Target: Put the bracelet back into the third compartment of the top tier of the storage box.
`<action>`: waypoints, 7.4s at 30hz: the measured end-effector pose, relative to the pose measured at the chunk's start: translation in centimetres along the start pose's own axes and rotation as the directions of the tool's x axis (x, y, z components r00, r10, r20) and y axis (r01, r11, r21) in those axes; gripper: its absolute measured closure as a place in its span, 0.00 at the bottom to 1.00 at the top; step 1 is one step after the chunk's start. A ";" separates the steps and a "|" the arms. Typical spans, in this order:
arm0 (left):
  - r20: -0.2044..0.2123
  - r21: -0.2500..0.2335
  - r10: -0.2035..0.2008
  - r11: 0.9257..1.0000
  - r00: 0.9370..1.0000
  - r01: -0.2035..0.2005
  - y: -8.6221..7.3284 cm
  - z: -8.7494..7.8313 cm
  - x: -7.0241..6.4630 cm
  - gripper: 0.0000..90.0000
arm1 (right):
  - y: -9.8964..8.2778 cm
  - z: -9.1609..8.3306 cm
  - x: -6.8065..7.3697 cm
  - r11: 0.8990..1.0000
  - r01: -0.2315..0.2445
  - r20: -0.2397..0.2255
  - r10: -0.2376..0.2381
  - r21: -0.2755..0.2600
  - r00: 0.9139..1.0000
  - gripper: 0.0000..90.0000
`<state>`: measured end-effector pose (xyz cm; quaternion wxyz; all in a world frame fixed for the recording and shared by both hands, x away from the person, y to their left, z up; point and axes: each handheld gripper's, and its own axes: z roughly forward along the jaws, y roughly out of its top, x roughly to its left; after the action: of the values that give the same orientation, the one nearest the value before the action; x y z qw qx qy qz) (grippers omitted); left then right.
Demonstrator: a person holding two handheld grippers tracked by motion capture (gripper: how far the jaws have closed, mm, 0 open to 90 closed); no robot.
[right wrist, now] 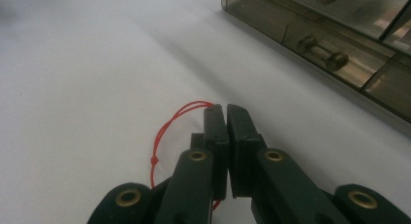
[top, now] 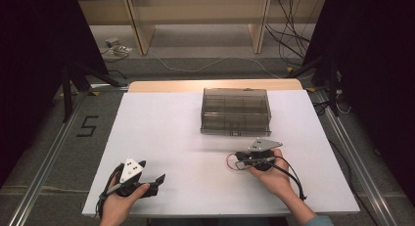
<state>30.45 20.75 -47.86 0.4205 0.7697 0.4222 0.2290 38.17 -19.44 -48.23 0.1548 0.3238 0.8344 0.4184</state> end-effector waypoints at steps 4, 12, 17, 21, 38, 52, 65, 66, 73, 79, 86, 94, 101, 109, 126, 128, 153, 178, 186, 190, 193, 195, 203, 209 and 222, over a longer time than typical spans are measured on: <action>-0.001 -0.001 -0.001 1.000 1.000 0.001 0.0 0.0 0.0 0.18 | 0.2 -0.6 0.1 1.000 -0.003 0.002 0.003 -0.022 1.000 0.98; -0.002 -0.004 0.001 1.000 1.000 -0.001 0.0 0.0 0.0 0.18 | 0.6 -1.5 0.1 0.998 -0.002 0.006 0.003 -0.055 1.000 0.98; -0.001 -0.005 0.002 1.000 1.000 -0.002 0.0 0.0 0.0 0.18 | 0.9 -1.9 0.0 0.998 -0.002 0.007 0.002 -0.067 1.000 0.98; -0.002 -0.006 0.004 1.000 1.000 -0.004 0.0 0.0 -0.1 0.18 | 1.1 -2.2 -0.2 0.997 0.004 0.013 -0.003 -0.081 1.000 0.98; -0.006 -0.012 0.004 1.000 1.000 -0.004 0.1 0.0 0.0 0.18 | 1.7 -3.2 -0.2 0.993 0.007 0.026 -0.004 -0.116 1.000 0.98; -0.010 -0.016 0.002 1.000 1.000 -0.002 0.1 0.0 0.0 0.18 | 2.0 -3.8 -0.5 0.991 0.002 0.035 0.003 -0.135 0.999 0.98; -0.009 -0.020 0.005 1.000 1.000 -0.006 0.1 0.0 0.0 0.18 | 2.3 -4.3 -0.7 0.989 0.003 0.047 0.004 -0.151 0.999 0.98; -0.010 -0.020 0.006 1.000 1.000 -0.006 0.1 0.0 0.0 0.18 | 2.3 -4.3 -0.7 0.989 0.003 0.050 0.005 -0.148 0.999 0.98; -0.014 -0.020 0.006 1.000 1.000 -0.007 0.1 -0.1 0.0 0.18 | 2.5 -4.6 -0.9 0.987 -0.001 0.057 0.011 -0.158 0.998 0.98; -0.015 -0.021 0.007 1.000 1.000 -0.007 0.1 -0.1 0.0 0.18 | 2.6 -4.8 -0.9 0.987 -0.001 0.060 0.011 -0.162 0.998 0.98; -0.017 -0.023 0.007 1.000 1.000 -0.007 0.1 -0.1 0.0 0.18 | 2.7 -4.9 -1.1 0.986 -0.004 0.065 0.015 -0.168 0.998 0.98; -0.020 -0.023 0.009 1.000 1.000 -0.009 0.1 -0.1 0.0 0.18 | 2.8 -5.2 -1.3 0.985 -0.005 0.073 0.018 -0.174 0.997 0.98; -0.023 -0.025 0.011 1.000 1.000 -0.012 0.1 -0.1 0.1 0.18 | 2.8 -5.3 -1.5 0.985 -0.008 0.076 0.021 -0.173 0.997 0.98; -0.023 -0.025 0.013 1.000 1.000 -0.014 0.1 -0.1 0.1 0.18 | 2.9 -5.5 -1.7 0.983 -0.014 0.083 0.030 -0.182 0.996 0.98; -0.025 -0.026 0.017 0.999 1.000 -0.018 0.1 -0.1 0.0 0.18 | 3.2 -5.8 -2.2 0.982 -0.013 0.097 0.032 -0.189 0.995 0.98; -0.026 -0.027 0.017 0.999 1.000 -0.018 0.1 -0.1 0.1 0.18 | 3.3 -5.9 -2.2 0.982 -0.015 0.100 0.034 -0.190 0.994 0.98; -0.025 -0.036 0.015 0.999 1.000 -0.016 0.2 -0.1 0.0 0.18 | 3.6 -6.2 -2.7 0.979 -0.018 0.112 0.042 -0.203 0.993 0.98; -0.024 -0.036 0.018 0.999 1.000 -0.018 0.2 -0.1 0.0 0.18 | 4.0 -6.6 -3.5 0.975 -0.026 0.132 0.057 -0.220 0.990 0.98; -0.024 -0.036 0.018 0.999 1.000 -0.018 0.2 -0.1 0.0 0.18 | 4.2 -6.7 -3.8 0.973 -0.029 0.139 0.062 -0.229 0.988 0.98; -0.025 -0.037 0.018 0.999 1.000 -0.019 0.2 -0.1 0.0 0.18 | 4.2 -6.7 -3.9 0.972 -0.036 0.142 0.071 -0.231 0.987 0.98; -0.024 -0.040 0.018 0.999 1.000 -0.019 0.2 -0.1 0.0 0.18 | 4.3 -6.8 -4.1 0.972 -0.037 0.147 0.073 -0.233 0.986 0.98; -0.026 -0.040 0.018 0.999 1.000 -0.019 0.2 -0.1 0.0 0.18 | 4.4 -6.9 -4.2 0.970 -0.038 0.147 0.075 -0.239 0.986 0.98; -0.025 -0.038 0.020 0.999 0.999 -0.021 0.2 -0.1 0.0 0.18 | 4.6 -7.2 -4.6 0.967 -0.040 0.157 0.081 -0.250 0.984 0.98; -0.024 -0.038 0.019 0.999 1.000 -0.020 0.2 -0.1 0.0 0.18 | 4.8 -7.3 -4.9 0.965 -0.039 0.161 0.083 -0.259 0.983 0.98; -0.023 -0.039 0.020 0.999 1.000 -0.021 0.2 0.0 0.0 0.18 | 5.1 -7.3 -5.1 0.963 -0.039 0.167 0.086 -0.267 0.982 0.98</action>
<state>30.53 20.73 -47.68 0.4283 0.7632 0.4142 0.2500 40.19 -24.99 -39.88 0.2562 0.3626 0.7439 0.4994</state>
